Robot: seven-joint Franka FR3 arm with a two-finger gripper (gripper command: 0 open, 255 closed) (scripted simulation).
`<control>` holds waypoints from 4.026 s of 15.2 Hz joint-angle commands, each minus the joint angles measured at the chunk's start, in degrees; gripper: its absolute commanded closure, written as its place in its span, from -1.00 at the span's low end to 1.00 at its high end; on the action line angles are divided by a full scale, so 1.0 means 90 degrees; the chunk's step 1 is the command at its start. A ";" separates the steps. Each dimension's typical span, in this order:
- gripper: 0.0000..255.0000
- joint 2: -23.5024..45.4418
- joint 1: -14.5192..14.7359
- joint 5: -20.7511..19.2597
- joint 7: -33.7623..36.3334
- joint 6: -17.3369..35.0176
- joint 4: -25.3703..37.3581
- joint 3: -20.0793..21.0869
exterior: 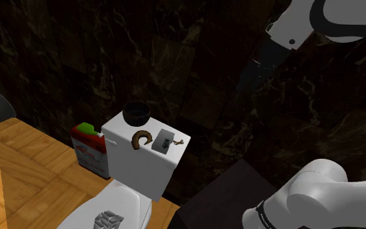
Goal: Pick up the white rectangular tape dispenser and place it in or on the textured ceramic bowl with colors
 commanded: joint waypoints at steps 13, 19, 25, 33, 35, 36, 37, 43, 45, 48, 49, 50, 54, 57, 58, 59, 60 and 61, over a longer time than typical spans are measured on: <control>-1.00 0.1506 0.0087 0.0247 0.0160 0.2633 -0.1211 0.0282; -1.00 0.2728 0.0146 0.0370 0.0217 0.3942 -0.1339 0.0407; -1.00 0.4163 0.0209 0.0468 0.0266 0.5129 -0.1131 0.0505; -1.00 0.6219 0.0289 0.0519 0.0350 0.6361 -0.0358 0.0586; -1.00 0.6737 0.0314 0.0516 0.0377 0.6591 -0.0084 0.0592; -1.00 0.6995 0.0327 0.0512 0.0392 0.6694 0.0066 0.0593; -1.00 0.7253 0.0343 0.0509 0.0406 0.6788 0.0222 0.0592; -1.00 0.8066 0.0390 0.0513 0.0421 0.7183 0.0630 0.0598; -1.00 0.8241 0.0398 0.0517 0.0416 0.7299 0.0690 0.0605; -1.00 0.8380 0.0405 0.0520 0.0412 0.7389 0.0739 0.0609; -1.00 0.8380 0.0405 0.0520 0.0412 0.7389 0.0740 0.0609; -1.00 0.8380 0.0405 0.0520 0.0412 0.7389 0.0740 0.0609; -1.00 0.8380 0.0405 0.0520 0.0412 0.7389 0.0740 0.0609; 1.00 0.8380 0.0405 0.0520 0.0412 0.7389 0.0740 0.0609; 1.00 0.8380 0.0405 0.0520 0.0412 0.7388 0.0741 0.0609; 1.00 0.8380 0.0404 0.0520 0.0412 0.7389 0.0740 0.0609; 1.00 0.8380 0.0405 0.0520 0.0412 0.7389 0.0740 0.0609; 1.00 0.8380 0.0404 0.0520 0.0412 0.7389 0.0740 0.0609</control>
